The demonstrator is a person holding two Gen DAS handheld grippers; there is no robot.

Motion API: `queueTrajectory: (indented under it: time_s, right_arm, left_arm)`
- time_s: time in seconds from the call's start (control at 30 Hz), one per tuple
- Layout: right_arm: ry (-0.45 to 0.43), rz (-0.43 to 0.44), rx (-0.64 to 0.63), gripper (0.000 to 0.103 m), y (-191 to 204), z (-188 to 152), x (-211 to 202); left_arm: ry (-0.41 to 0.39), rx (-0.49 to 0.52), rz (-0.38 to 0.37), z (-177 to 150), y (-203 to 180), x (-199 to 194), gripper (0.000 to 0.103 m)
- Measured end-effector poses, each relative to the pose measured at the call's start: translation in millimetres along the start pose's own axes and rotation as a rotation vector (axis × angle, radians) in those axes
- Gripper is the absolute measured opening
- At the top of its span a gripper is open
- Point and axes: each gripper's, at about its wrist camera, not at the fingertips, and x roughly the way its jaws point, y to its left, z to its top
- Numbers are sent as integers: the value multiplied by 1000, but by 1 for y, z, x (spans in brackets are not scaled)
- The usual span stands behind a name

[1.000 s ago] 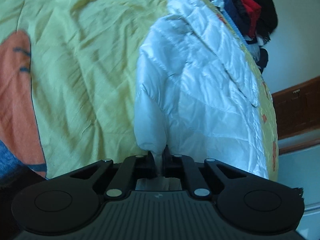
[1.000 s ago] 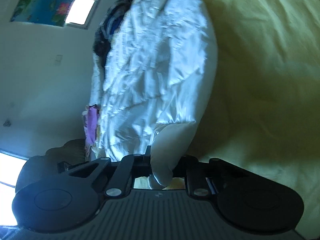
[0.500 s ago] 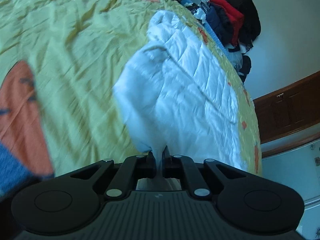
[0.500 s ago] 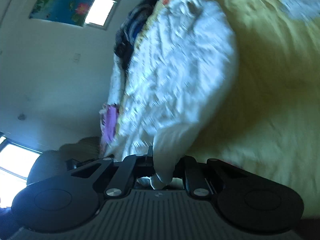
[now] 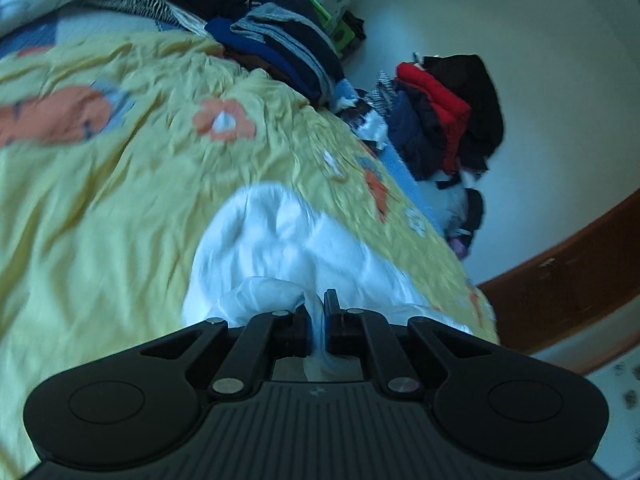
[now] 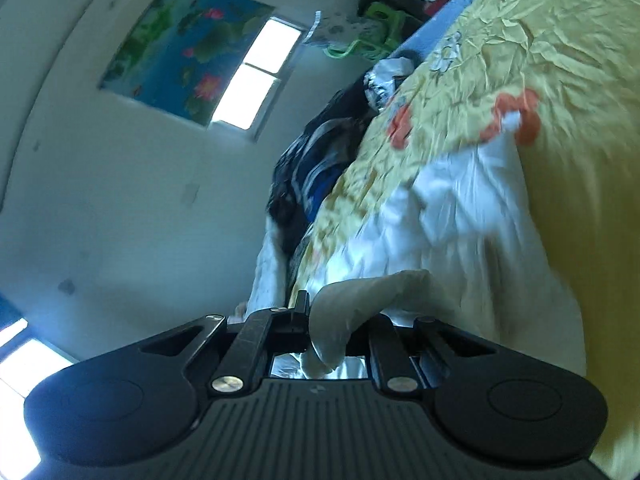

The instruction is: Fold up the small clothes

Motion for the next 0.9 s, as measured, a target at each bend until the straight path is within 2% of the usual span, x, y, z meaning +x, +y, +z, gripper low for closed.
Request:
queueTrajectory:
  time_s: [0.2, 0.43, 0.57, 0.6, 0.73, 0.8, 0.83, 0.9]
  right_arm:
    - [10, -101, 72, 14, -46, 50, 69]
    - [63, -171, 135, 14, -100, 66, 113]
    - [72, -176, 166, 8, -122, 62, 123]
    - [71, -179, 172, 13, -125, 61, 124]
    - [66, -179, 187, 15, -127, 60, 126]
    - [54, -151, 228, 24, -125, 63, 123]
    - [34, -130, 241, 40, -122, 63, 117]
    - [-46, -71, 219, 83, -104, 63, 98]
  left_arm:
    - [16, -25, 91, 39, 8, 66, 5]
    - [69, -88, 149, 39, 37, 121, 5]
    - [81, -132, 134, 36, 51, 136, 6]
    - [81, -140, 125, 36, 54, 138, 6]
    - [74, -160, 105, 36, 56, 137, 6]
    - [52, -173, 114, 35, 52, 128, 10]
    - [26, -168, 122, 35, 47, 120, 12]
    - [-43, -108, 122, 33, 30, 97, 28]
